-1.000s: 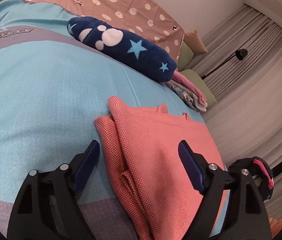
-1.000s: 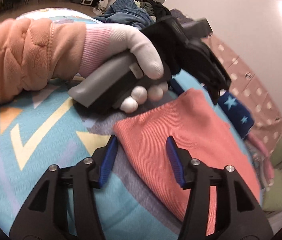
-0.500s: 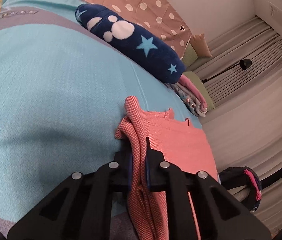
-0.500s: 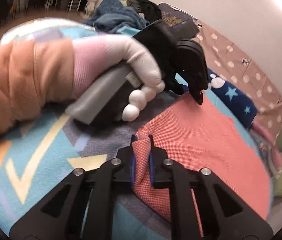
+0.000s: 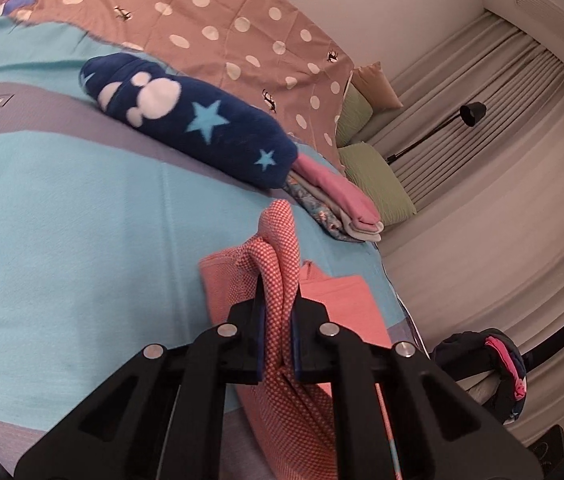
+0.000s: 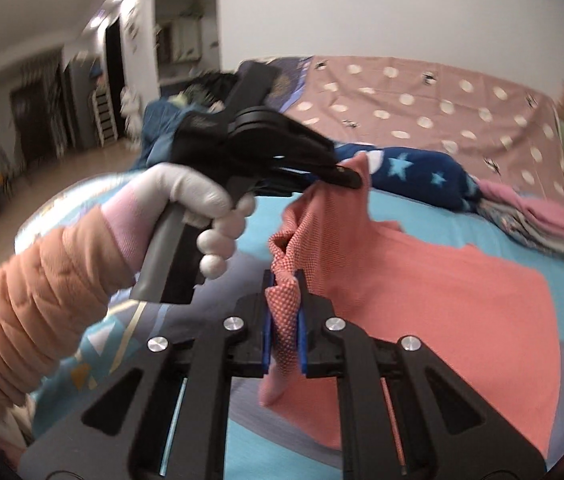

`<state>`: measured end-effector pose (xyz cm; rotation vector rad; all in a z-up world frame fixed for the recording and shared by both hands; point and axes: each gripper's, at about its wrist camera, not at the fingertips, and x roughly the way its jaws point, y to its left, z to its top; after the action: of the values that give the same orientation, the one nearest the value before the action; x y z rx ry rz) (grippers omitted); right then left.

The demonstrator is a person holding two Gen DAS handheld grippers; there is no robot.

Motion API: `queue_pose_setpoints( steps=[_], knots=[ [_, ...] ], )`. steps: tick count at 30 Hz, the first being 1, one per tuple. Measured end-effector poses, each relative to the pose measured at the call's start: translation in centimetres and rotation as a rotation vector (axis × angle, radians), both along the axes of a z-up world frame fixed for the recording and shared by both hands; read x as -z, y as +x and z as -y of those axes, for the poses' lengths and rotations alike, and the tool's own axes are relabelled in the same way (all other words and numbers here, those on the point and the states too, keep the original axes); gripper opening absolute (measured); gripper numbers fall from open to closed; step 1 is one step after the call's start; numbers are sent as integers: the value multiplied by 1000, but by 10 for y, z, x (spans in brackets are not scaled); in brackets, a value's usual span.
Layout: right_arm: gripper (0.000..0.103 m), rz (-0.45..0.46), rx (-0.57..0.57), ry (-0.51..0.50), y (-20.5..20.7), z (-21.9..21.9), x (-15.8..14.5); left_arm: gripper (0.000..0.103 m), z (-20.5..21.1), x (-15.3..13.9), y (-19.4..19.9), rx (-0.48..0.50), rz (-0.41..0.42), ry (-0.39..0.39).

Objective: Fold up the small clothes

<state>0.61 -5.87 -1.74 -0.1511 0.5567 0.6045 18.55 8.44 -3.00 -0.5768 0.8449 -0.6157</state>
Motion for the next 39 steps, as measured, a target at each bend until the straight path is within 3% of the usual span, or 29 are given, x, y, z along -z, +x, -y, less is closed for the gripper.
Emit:
queue_pose_setpoints(
  steps=[7, 15, 21, 28, 31, 33, 35, 39],
  knots=[
    [10, -73, 88, 197, 16, 89, -13, 9, 66, -24, 4, 21, 1, 63],
    [10, -102, 162, 321, 12, 171, -8, 9, 164, -37, 12, 100, 8, 159],
    [10, -174, 257, 402, 10, 236, 15, 9, 242, -21, 17, 173, -11, 274],
    [10, -271, 332, 463, 11, 281, 50, 9, 301, 7, 22, 210, -30, 429],
    [10, -297, 339, 477, 7, 287, 59, 14, 313, 15, 21, 215, -28, 473],
    [10, -315, 338, 483, 5, 289, 64, 27, 315, 15, 19, 221, -19, 470],
    [10, -343, 337, 489, 11, 293, 69, 40, 312, 7, 16, 215, -10, 435],
    [11, -390, 332, 508, 12, 297, 76, 47, 295, -18, -7, 219, 72, 375]
  ],
)
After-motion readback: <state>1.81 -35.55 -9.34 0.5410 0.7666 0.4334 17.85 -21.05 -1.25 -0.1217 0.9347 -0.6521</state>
